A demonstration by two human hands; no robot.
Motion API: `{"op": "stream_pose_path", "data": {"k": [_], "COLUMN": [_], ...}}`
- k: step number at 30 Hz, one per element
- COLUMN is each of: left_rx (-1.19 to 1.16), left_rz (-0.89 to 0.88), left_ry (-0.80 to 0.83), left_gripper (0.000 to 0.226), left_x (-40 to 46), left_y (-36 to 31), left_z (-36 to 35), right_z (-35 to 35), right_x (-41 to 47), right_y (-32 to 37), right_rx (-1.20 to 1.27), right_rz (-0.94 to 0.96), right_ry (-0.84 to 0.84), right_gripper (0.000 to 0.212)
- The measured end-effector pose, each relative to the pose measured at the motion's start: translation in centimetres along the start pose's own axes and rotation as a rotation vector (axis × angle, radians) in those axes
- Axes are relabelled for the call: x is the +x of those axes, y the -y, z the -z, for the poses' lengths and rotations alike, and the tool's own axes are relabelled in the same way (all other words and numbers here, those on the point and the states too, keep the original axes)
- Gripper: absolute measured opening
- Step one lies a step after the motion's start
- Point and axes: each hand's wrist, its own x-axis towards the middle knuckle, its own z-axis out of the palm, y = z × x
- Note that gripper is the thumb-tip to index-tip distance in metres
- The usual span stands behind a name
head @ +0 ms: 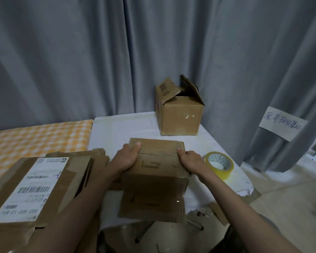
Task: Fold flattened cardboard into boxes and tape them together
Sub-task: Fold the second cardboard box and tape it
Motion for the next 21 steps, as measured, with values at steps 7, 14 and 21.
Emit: {"op": "stream_pose_path", "data": {"k": [7, 14, 21], "left_rx": [-0.225, -0.638, -0.585], "left_rz": [-0.137, -0.305, -0.353], "left_ry": [-0.235, -0.396, -0.308], "left_gripper": [0.07, 0.03, 0.03], "left_x": [-2.4, -4.0, -4.8], "left_y": [-3.7, -3.5, 2.4], "left_z": [4.6, 7.6, 3.2], "right_z": [4.5, 6.2, 0.6], "right_x": [-3.6, -5.9, -4.2], "right_y": [4.6, 6.8, 1.5], "right_rx": [0.204, 0.5, 0.602], "right_rz": [0.153, 0.285, 0.341], "right_ry": [-0.187, -0.273, -0.127], "right_gripper": [0.061, 0.048, 0.043]}}
